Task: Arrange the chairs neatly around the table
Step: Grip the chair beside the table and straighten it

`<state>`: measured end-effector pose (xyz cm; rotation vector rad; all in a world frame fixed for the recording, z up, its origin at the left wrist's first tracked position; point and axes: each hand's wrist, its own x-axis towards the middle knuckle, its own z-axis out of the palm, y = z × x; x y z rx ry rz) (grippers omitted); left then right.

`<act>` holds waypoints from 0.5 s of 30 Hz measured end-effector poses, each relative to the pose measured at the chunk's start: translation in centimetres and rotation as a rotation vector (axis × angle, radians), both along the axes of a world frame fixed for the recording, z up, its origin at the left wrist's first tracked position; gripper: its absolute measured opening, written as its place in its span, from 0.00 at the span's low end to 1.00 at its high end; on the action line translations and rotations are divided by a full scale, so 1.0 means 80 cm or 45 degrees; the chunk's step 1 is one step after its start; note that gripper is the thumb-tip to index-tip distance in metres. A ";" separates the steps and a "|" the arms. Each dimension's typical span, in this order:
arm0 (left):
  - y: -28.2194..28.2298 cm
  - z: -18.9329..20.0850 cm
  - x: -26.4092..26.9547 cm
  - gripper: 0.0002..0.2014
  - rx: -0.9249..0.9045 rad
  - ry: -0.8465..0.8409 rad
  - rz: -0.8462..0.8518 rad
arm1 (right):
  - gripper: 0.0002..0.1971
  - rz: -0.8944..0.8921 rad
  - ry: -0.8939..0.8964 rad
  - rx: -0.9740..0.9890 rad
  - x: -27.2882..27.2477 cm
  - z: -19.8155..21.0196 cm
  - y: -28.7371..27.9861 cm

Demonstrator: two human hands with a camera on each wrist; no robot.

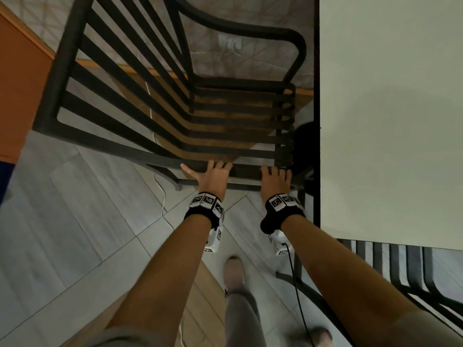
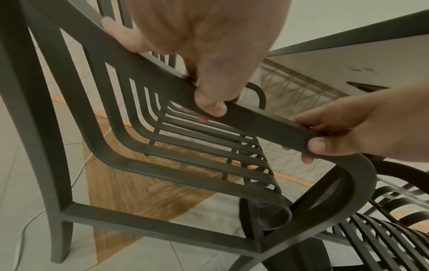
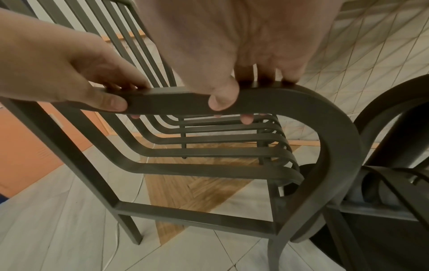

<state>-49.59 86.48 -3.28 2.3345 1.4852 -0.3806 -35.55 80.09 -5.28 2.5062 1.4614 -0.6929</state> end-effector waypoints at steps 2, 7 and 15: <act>-0.009 0.000 -0.002 0.24 0.000 -0.008 0.022 | 0.27 -0.001 0.009 -0.009 -0.002 0.002 -0.009; -0.030 -0.003 -0.006 0.23 -0.002 0.005 0.033 | 0.24 -0.039 -0.001 0.028 -0.012 -0.002 -0.033; -0.016 -0.003 -0.002 0.24 -0.036 -0.023 0.020 | 0.25 -0.102 -0.037 0.031 -0.014 -0.007 -0.018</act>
